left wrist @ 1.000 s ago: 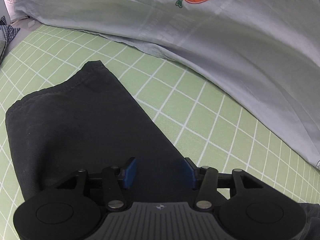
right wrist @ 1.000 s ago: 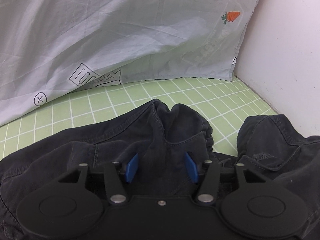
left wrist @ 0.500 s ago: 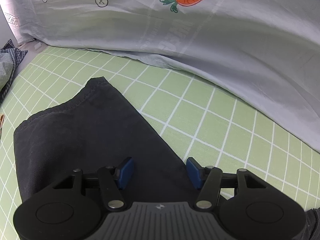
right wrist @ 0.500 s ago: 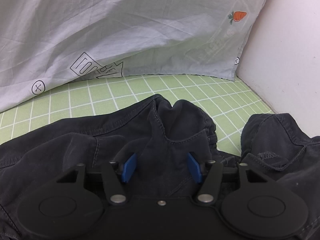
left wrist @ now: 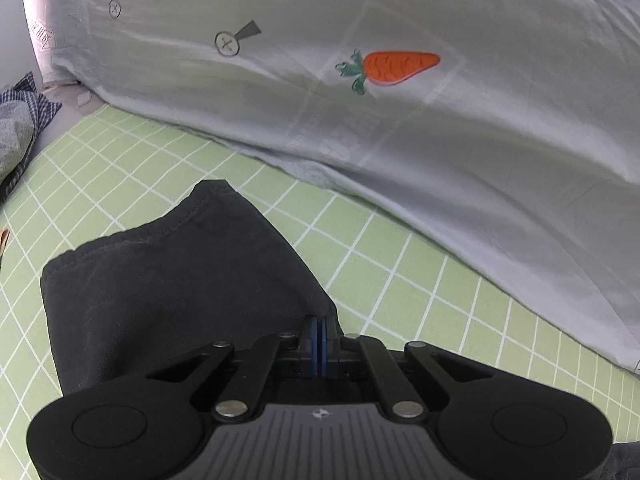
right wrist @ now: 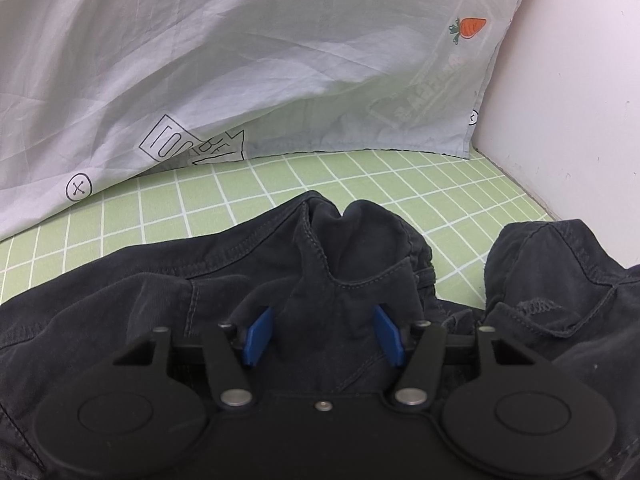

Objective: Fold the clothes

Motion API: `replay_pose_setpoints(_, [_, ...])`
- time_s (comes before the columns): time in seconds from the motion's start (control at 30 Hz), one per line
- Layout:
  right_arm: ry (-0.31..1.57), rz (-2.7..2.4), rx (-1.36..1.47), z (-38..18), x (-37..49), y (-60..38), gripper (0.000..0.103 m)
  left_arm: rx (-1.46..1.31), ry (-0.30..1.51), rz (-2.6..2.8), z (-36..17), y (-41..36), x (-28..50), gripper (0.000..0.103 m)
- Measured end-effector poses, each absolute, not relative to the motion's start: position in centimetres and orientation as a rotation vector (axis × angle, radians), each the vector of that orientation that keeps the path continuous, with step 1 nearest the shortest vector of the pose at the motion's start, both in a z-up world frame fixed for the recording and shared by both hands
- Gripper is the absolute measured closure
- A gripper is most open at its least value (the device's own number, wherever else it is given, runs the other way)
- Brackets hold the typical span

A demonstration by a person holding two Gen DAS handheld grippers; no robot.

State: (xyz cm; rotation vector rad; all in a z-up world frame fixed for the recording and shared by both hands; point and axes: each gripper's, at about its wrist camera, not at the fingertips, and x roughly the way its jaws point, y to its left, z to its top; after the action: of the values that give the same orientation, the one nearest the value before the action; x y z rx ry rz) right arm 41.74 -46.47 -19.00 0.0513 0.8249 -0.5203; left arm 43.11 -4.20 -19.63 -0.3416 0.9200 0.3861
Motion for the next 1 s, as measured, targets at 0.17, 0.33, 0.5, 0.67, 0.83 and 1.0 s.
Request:
replay_pose_setpoints(0.17, [0.821,-0.515,0.073,-18.8,41.6,-46.6,0.045,-0.297,0.71,0.278,-12.4,-5.7,41.8,0.101])
replay_pose_setpoints(0.33, [0.82,-0.505,0.108,-18.5,40.6,-46.7,0.046,-0.256,0.659,0.347,-10.9,-3.9,37.5,0.101])
replay_pose_setpoints(0.5, [0.826,-0.481,0.085,-18.1,39.0,-46.1,0.047,-0.252,0.695,0.471,-12.1,-0.1,32.2,0.101])
replay_pose_setpoints(0.67, [0.832,-0.447,0.014,-17.8,37.4,-44.9,0.047,-0.416,0.877,0.606,-17.9,5.0,24.9,0.1])
replay_pose_setpoints(0.83, [0.838,-0.429,-0.061,-17.7,36.5,-43.4,0.043,-0.651,0.999,0.68,-22.4,8.2,18.8,0.101])
replay_pose_setpoints(1.0, [0.834,-0.425,-0.009,-17.4,36.9,-43.2,0.023,-0.618,0.971,0.624,-22.5,8.6,18.1,0.1])
